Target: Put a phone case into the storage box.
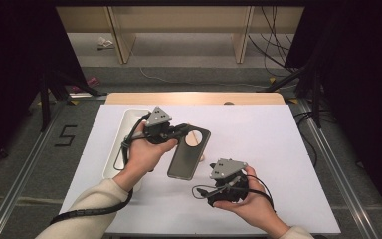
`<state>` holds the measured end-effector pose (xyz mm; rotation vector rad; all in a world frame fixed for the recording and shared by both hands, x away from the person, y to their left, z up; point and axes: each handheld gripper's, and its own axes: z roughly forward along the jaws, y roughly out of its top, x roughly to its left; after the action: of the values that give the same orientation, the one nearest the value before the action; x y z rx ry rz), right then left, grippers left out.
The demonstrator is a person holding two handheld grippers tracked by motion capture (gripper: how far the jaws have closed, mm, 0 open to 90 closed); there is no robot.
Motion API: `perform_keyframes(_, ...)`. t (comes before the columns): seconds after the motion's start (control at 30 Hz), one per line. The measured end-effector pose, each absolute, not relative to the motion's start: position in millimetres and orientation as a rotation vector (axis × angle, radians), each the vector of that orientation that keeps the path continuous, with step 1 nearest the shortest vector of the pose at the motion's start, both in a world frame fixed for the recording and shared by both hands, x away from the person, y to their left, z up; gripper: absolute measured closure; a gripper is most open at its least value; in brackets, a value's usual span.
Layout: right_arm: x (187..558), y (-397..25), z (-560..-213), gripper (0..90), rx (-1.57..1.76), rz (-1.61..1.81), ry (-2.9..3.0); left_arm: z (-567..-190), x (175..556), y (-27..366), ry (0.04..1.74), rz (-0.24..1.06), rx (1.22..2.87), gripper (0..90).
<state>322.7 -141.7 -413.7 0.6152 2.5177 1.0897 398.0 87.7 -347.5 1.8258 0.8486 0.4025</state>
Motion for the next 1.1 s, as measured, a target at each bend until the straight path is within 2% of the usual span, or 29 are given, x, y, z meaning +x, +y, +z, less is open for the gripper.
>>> perform_keyframes(1.1, 334.0, -171.5, -418.8, 16.6, 0.871, 1.189, 2.419, -317.7, 411.4, 151.1, 0.817, 0.489, 1.703, 81.8)
